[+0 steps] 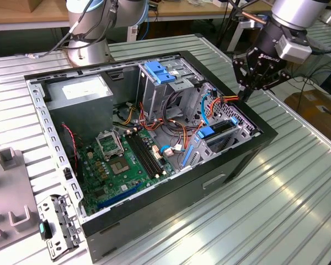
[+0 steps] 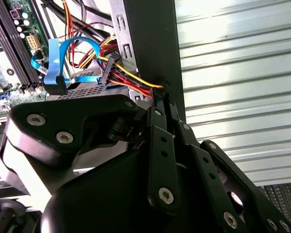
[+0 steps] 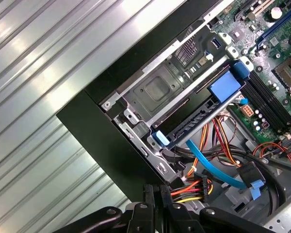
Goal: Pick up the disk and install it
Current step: 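Insert the first disk wire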
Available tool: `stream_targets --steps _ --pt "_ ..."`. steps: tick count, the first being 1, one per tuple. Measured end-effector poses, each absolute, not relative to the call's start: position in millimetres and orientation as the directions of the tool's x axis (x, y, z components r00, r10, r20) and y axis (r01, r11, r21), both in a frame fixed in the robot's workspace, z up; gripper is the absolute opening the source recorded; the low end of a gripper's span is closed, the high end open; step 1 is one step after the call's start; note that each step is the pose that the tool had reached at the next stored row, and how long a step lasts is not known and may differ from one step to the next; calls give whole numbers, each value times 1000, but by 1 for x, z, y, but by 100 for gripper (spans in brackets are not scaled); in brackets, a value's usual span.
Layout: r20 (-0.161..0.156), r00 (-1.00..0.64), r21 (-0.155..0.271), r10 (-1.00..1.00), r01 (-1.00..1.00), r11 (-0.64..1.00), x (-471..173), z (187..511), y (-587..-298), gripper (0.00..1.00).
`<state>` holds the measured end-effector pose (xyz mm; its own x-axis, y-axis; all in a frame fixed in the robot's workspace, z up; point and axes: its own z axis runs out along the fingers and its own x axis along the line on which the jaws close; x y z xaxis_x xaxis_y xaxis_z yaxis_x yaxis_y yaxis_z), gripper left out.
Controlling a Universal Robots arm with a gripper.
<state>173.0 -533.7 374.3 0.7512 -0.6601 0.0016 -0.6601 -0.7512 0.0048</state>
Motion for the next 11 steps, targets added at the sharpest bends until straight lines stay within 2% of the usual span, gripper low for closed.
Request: stream_targets --steps 11 --pt "2 696 5 -718 -718 -696 166 374 -534 16"
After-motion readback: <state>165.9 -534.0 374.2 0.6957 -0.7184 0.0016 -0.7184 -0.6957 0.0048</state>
